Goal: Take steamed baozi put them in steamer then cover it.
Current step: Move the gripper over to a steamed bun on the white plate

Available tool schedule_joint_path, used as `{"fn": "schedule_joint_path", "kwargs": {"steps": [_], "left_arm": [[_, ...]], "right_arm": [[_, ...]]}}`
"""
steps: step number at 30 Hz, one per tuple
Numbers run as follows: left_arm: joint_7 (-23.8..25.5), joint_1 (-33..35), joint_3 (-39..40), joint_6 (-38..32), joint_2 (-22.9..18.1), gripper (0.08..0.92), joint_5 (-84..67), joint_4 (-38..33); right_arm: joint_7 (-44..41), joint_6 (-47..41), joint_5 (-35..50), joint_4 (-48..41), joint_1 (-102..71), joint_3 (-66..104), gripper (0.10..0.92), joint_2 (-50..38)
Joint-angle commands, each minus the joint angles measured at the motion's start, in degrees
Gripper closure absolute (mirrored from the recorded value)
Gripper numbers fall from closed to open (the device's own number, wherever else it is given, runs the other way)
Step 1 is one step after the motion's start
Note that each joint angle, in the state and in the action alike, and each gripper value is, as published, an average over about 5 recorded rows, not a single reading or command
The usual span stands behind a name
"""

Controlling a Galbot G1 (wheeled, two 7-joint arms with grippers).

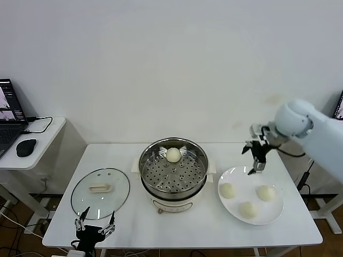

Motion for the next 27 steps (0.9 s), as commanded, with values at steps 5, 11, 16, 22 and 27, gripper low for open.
{"fn": "schedule_joint_path", "kwargs": {"steps": [5,11,16,22,27], "left_arm": [[0.3,0.0,-0.1,0.2,0.0,0.177,0.2,0.4],[0.3,0.0,0.0,0.1,-0.1,0.177,0.6,1.6],[0.2,-0.2,0.0,0.1,-0.2,0.177,0.7,2.2],[0.1,-0.6,-0.1,0.1,-0.2,0.177,0.7,2.8],[0.2,-0.7,-0.1,0.1,-0.2,0.177,0.7,3.2]], "right_arm": [[6.6,-1.8,-3.8,-2.9,-13.7,6.3,0.203,4.1],[8.0,0.1,-5.0,-6.0,-14.5,5.6,0.202,7.3],[9.2,2.9,-5.7,-9.0,-15.2,5.8,0.203,9.7],[10.1,4.9,-6.7,-11.7,-15.4,5.5,0.203,11.9],[10.2,5.0,-7.4,-13.1,-15.4,5.2,0.203,12.9]]}}
